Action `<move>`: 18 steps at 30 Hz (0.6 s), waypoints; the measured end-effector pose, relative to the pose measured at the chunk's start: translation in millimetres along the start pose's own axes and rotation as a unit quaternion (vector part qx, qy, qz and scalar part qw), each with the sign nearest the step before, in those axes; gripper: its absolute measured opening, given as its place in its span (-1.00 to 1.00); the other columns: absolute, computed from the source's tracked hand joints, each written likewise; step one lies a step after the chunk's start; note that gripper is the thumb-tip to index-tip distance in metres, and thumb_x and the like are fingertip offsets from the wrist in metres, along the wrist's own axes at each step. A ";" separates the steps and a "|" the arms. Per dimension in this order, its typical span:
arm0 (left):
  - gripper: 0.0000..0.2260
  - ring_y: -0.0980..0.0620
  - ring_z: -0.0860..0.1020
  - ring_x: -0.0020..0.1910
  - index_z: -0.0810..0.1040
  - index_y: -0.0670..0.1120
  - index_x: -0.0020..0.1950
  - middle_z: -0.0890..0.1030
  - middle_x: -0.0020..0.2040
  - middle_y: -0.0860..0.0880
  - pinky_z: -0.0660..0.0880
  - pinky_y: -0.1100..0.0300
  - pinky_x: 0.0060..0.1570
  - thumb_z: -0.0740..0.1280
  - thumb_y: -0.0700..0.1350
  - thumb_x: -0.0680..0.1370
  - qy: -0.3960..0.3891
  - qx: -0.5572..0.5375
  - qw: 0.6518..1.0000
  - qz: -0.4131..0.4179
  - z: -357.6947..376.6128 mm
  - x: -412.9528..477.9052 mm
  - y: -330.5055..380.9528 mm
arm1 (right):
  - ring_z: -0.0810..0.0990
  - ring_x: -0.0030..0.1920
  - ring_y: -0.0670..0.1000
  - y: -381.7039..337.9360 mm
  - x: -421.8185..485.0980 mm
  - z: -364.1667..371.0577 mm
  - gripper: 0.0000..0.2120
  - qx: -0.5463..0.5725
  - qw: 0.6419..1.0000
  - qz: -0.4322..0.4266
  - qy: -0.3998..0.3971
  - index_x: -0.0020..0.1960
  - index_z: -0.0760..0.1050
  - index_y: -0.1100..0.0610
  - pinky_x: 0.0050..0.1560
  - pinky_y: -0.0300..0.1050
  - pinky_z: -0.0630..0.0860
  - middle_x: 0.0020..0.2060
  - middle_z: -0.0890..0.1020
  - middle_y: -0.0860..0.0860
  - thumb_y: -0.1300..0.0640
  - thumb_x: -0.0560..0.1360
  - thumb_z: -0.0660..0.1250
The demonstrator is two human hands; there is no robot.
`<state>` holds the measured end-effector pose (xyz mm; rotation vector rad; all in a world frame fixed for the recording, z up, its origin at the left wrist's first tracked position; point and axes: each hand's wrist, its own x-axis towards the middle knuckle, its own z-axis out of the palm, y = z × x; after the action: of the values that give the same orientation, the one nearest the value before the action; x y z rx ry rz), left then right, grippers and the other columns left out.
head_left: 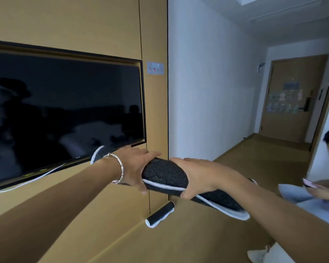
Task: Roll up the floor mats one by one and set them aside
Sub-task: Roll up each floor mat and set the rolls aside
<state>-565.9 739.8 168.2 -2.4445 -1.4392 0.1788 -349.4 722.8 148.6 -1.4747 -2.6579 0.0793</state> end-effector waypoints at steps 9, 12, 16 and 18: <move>-0.28 0.07 0.47 0.08 0.22 0.22 0.31 0.46 0.04 0.16 0.45 0.06 0.08 0.38 0.35 0.23 0.001 -0.062 0.998 0.011 16.0 58.8 34.9 | 0.41 0.14 -0.04 84.1 -10.6 29.3 -0.16 -0.054 0.996 -0.016 0.075 0.47 0.06 -0.14 -0.09 -0.27 0.33 0.22 0.34 -0.12 -0.12 0.29 0.39; -0.29 0.11 0.47 0.05 0.22 0.23 0.32 0.46 0.04 0.19 0.46 0.08 0.06 0.36 0.35 0.23 0.020 -0.093 0.995 0.008 26.6 75.1 24.4 | 0.27 0.35 0.01 104.8 -4.9 34.4 -0.15 -0.088 0.988 -0.006 0.123 0.53 -0.03 -0.08 0.36 -0.16 0.15 0.37 0.25 -0.07 -0.22 0.34 0.25; -0.29 0.15 0.45 0.05 0.20 0.27 0.30 0.45 0.04 0.23 0.43 0.11 0.01 0.36 0.36 0.22 0.014 -0.109 0.994 0.005 51.1 102.7 3.1 | 0.18 0.41 0.02 124.6 19.7 43.8 -0.13 -0.126 0.987 -0.018 0.101 0.55 -0.10 -0.06 0.42 -0.16 0.02 0.42 0.19 -0.02 -0.27 0.35 0.16; -0.32 0.15 0.44 0.04 0.21 0.29 0.28 0.44 0.02 0.24 0.42 0.10 0.01 0.37 0.35 0.23 0.000 -0.114 0.993 0.001 65.7 116.3 -13.0 | 0.14 0.44 0.02 137.0 43.7 51.4 -0.12 -0.120 0.990 -0.018 0.067 0.54 -0.17 -0.12 0.42 -0.15 0.04 0.46 0.12 -0.02 -0.17 0.39 0.27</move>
<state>-536.3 859.5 115.1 -2.6246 -1.5331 0.0137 -262.7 832.6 87.3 -1.4375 -2.6576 -0.3429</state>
